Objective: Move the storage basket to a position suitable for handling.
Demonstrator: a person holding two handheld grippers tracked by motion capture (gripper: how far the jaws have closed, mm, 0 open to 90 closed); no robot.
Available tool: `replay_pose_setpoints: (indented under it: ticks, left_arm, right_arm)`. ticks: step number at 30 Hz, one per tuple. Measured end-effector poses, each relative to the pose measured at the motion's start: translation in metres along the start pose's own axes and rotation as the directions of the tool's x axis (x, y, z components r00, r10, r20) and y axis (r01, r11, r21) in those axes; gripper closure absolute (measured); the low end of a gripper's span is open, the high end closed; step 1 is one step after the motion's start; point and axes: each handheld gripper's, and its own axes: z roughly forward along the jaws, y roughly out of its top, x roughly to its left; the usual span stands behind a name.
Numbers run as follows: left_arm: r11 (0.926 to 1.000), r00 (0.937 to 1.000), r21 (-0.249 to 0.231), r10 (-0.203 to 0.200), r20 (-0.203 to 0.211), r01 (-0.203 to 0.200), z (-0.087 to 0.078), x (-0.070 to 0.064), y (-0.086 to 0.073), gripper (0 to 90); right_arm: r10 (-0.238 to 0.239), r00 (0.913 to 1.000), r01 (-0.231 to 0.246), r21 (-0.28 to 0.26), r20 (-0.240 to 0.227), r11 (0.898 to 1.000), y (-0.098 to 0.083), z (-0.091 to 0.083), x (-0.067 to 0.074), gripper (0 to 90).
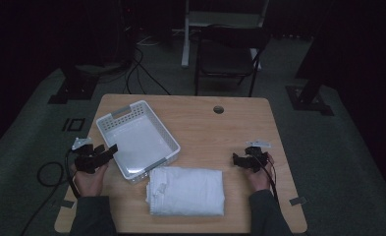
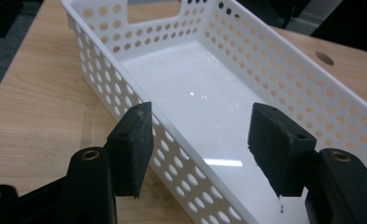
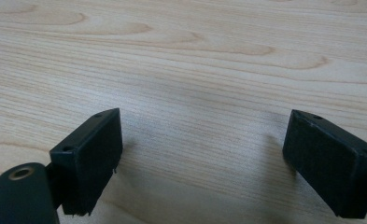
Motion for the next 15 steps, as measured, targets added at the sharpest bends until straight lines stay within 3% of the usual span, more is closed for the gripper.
replay_pose_setpoints:
  ticks: [8, 10, 12, 15]
  left_arm:
    - [0.9993, 0.9995, 0.023, 0.027, 0.013, -0.028, -0.004, 0.004, -0.007, 41.6]
    - [0.9972, 0.9986, 0.058, 0.049, -0.019, -0.048, -0.004, 0.005, -0.010, 43.7]
    - [0.9970, 0.9988, 0.062, 0.047, -0.012, -0.046, -0.004, 0.006, -0.011, 43.9]
    - [0.9943, 0.9957, 0.065, 0.087, -0.033, -0.084, -0.005, 0.000, -0.012, 46.0]
  right_arm:
    - [0.005, 1.0000, -0.005, -0.003, 0.007, 1.000, -0.002, -0.003, 0.001, 13.7]
    - [0.005, 1.0000, -0.005, -0.003, 0.006, 1.000, -0.002, -0.003, 0.001, 13.7]
    - [0.005, 1.0000, -0.005, -0.003, 0.006, 1.000, -0.002, -0.003, 0.001, 13.6]
    - [0.004, 1.0000, -0.004, -0.003, 0.005, 1.000, -0.002, -0.003, 0.001, 13.6]
